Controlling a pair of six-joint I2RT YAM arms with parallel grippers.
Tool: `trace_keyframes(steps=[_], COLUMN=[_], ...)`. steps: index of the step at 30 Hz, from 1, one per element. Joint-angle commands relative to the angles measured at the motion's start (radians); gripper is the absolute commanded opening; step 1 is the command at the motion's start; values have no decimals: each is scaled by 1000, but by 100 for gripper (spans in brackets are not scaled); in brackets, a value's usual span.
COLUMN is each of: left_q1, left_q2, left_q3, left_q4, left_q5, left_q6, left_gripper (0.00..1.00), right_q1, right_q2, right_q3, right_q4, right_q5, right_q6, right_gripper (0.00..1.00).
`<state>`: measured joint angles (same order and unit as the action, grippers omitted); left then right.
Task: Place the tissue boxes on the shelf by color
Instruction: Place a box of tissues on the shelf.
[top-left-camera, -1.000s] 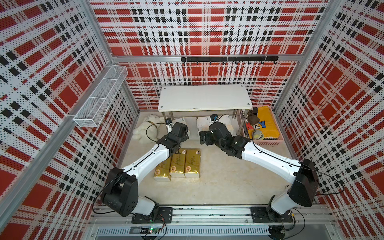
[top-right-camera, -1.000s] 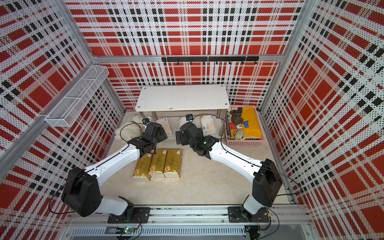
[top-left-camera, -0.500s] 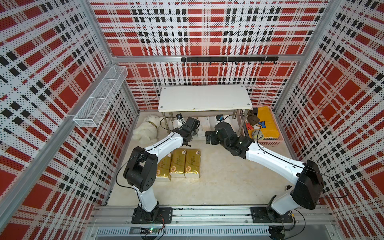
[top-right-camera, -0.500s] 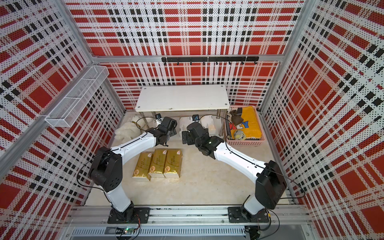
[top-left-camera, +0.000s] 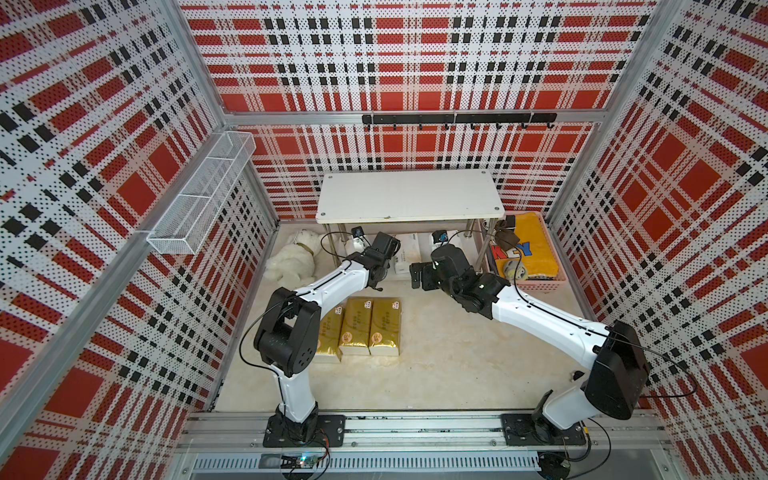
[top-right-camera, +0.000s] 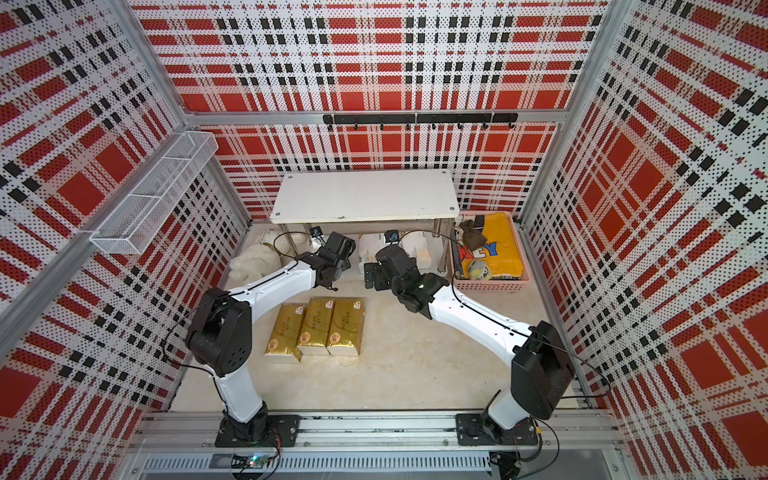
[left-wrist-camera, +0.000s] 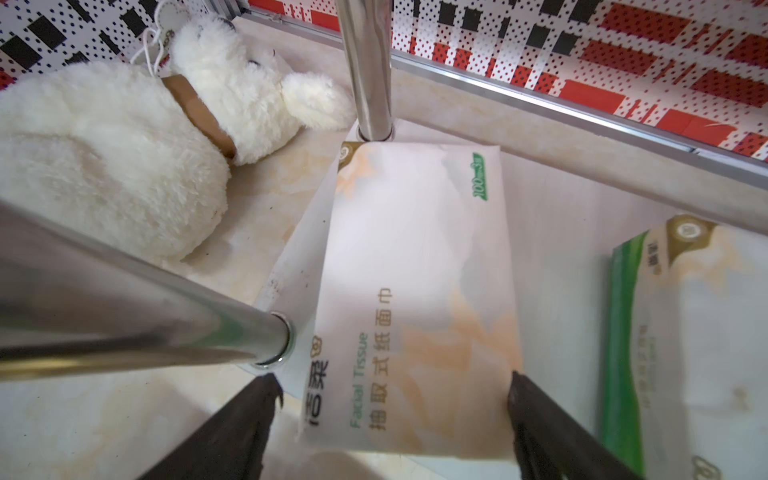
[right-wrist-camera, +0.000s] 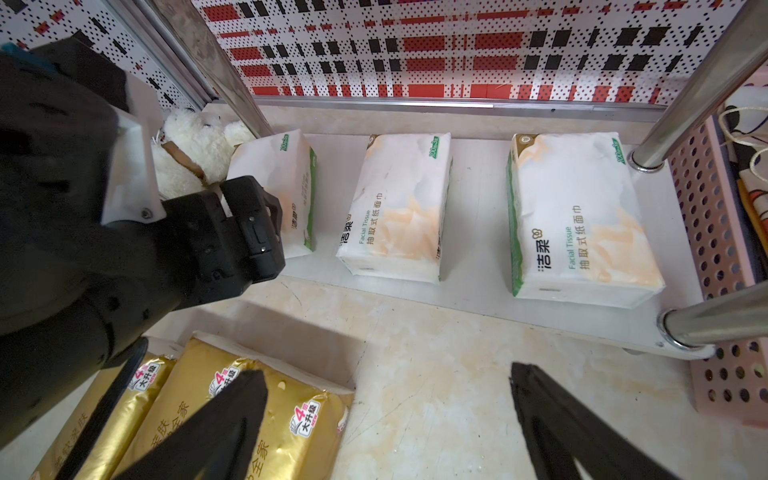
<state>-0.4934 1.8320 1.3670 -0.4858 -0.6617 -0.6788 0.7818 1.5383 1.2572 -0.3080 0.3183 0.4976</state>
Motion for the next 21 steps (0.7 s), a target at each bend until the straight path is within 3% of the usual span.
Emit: trace_keyframes(steps=[1,12,21], left_q1=[16,58,49], left_q2=[0,-31,-92], left_q3=[-19,-115,-124], left_q4=[42,173,201], left_q5=[13,97,93], left_q6=[56,154,126], left_gripper=[92,95,96], right_q1=[-9,-9,-9], right_q2=[-38,-28,-27], right_q3=[-17,-32,-46], right_q4=[20,41,51], right_q5=[-5,-39,-52], right_q6=[6,22,32], right_gripper=[100,100,100])
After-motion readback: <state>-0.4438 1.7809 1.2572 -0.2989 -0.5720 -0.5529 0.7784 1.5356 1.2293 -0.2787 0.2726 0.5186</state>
